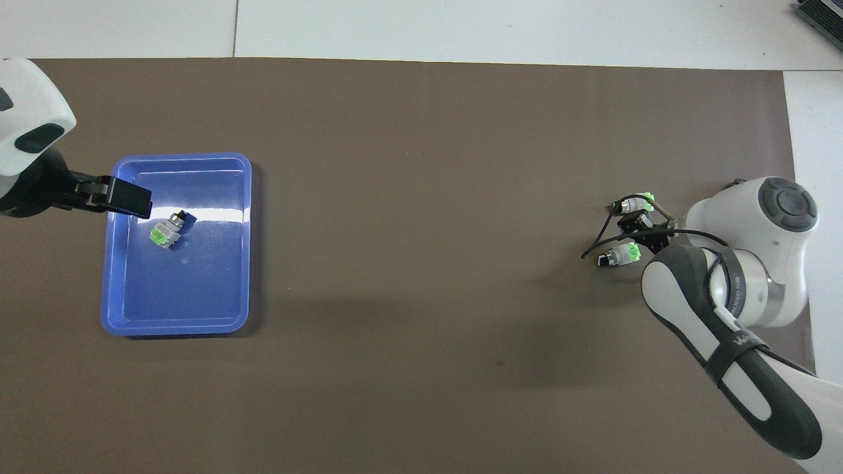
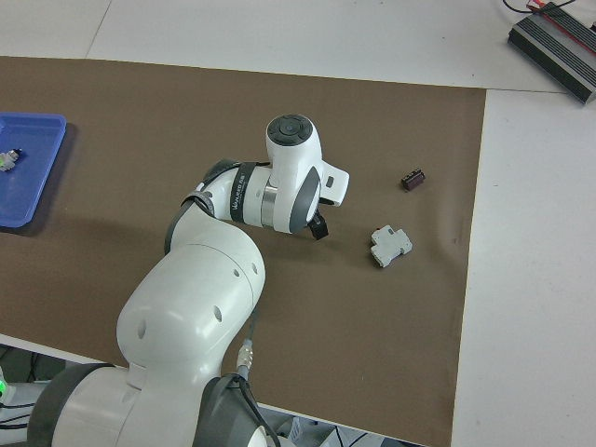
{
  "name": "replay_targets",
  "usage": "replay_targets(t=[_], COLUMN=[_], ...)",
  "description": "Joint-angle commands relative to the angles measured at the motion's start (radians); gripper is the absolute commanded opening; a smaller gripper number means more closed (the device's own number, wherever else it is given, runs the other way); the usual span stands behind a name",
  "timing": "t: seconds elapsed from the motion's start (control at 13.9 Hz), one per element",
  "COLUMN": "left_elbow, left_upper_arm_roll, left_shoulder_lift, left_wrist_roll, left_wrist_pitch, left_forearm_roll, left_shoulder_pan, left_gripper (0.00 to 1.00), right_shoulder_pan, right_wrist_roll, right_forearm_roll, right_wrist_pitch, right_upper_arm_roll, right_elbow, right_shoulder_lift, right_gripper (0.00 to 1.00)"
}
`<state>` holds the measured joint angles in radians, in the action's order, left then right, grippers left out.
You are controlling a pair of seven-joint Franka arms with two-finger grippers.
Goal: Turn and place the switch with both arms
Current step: 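Reach the right gripper down and grasp the green-lit switch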
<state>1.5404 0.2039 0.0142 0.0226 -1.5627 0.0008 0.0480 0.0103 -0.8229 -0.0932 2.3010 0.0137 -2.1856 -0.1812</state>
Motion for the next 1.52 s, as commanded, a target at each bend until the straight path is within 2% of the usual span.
replay_targets(t=[0.0,0.43,0.65,0.72,0.79,0.87,1.23,1.3,1.44], left_elbow=[0.032,0.032,0.032,0.032,0.032,0.032,0.032,0.032,0.032], left_upper_arm_roll=[-0.004,-0.004,-0.004,-0.004,-0.004,-0.004,-0.004,-0.004,-0.004], left_shoulder_lift=[-0.028,-0.028,-0.028,-0.028,-0.028,-0.028,-0.028,-0.028,-0.028], left_wrist_roll=[0.013,0.011,0.011,0.013,0.013,0.011,0.013,0.011,0.007], left_wrist_pitch=[-0.007,-0.007,-0.007,-0.007,-0.007,-0.007,-0.007,-0.007,-0.005], left_forearm_roll=[-0.012,-0.012,-0.012,-0.012,-0.012,-0.012,-0.012,-0.012,-0.012], left_shoulder_pan=[0.007,0.007,0.007,0.007,0.007,0.007,0.007,0.007,0.007], left_gripper=[1.0,1.0,1.0,1.0,1.0,1.0,1.0,1.0,1.0], right_shoulder_pan=[0.007,-0.003,-0.004,-0.003,-0.003,-0.003,-0.007,-0.009,-0.01], right_wrist_roll=[-0.007,-0.007,-0.007,-0.002,0.005,0.005,0.012,0.007,0.007], right_forearm_roll=[-0.019,-0.046,-0.06,-0.06,-0.06,-0.062,-0.06,-0.066,-0.196], right_wrist_pitch=[0.05,0.086,0.086,0.086,0.086,0.086,0.051,-0.006,-0.168], right_upper_arm_roll=[-0.006,-0.006,-0.006,-0.006,-0.006,-0.006,-0.008,-0.009,-0.012], right_elbow=[-0.017,-0.026,-0.029,-0.029,-0.029,-0.029,0.0,0.035,0.127], right_shoulder_lift=[-0.004,-0.026,-0.024,-0.024,-0.026,-0.026,-0.027,-0.029,-0.014], right_gripper=[1.0,0.99,0.94,0.9,0.6,0.01,0.0,0.0,0.0])
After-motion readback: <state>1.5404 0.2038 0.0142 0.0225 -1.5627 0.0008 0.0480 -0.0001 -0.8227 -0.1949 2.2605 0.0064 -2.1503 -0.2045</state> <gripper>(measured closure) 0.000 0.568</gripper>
